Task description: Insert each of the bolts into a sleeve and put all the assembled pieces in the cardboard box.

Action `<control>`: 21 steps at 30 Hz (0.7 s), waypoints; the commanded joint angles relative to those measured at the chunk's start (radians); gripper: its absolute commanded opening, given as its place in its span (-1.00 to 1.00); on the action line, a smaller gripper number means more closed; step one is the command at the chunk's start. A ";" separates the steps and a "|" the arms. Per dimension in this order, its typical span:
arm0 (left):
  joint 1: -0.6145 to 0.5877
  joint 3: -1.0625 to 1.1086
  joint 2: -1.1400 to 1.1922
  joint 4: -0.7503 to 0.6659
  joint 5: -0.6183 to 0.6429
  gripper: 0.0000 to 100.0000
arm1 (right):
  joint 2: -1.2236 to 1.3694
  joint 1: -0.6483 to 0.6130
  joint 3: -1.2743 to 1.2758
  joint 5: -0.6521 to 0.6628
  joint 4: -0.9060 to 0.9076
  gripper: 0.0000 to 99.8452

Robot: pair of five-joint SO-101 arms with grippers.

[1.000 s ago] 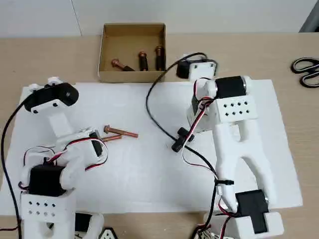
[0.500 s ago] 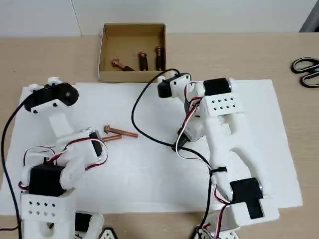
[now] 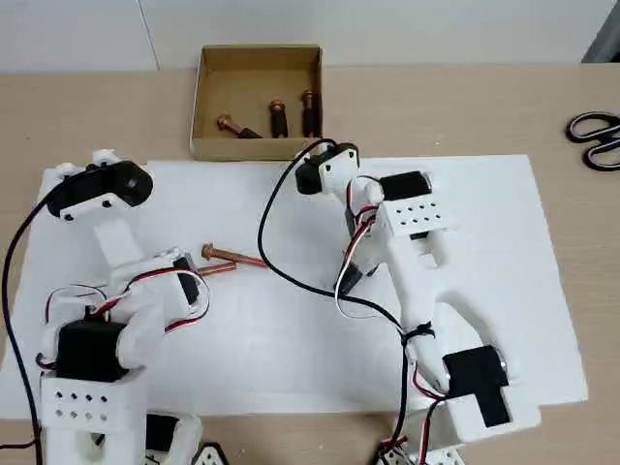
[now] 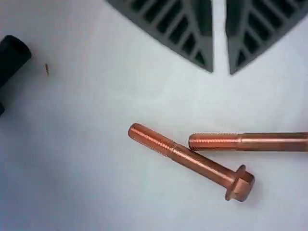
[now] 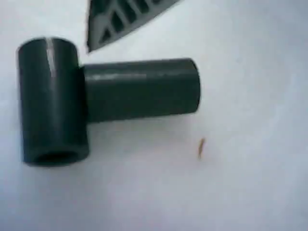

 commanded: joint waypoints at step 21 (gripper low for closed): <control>-0.005 -0.012 -0.014 0.008 -0.008 -0.99 | 0.131 -0.005 0.003 -0.003 -0.125 -0.66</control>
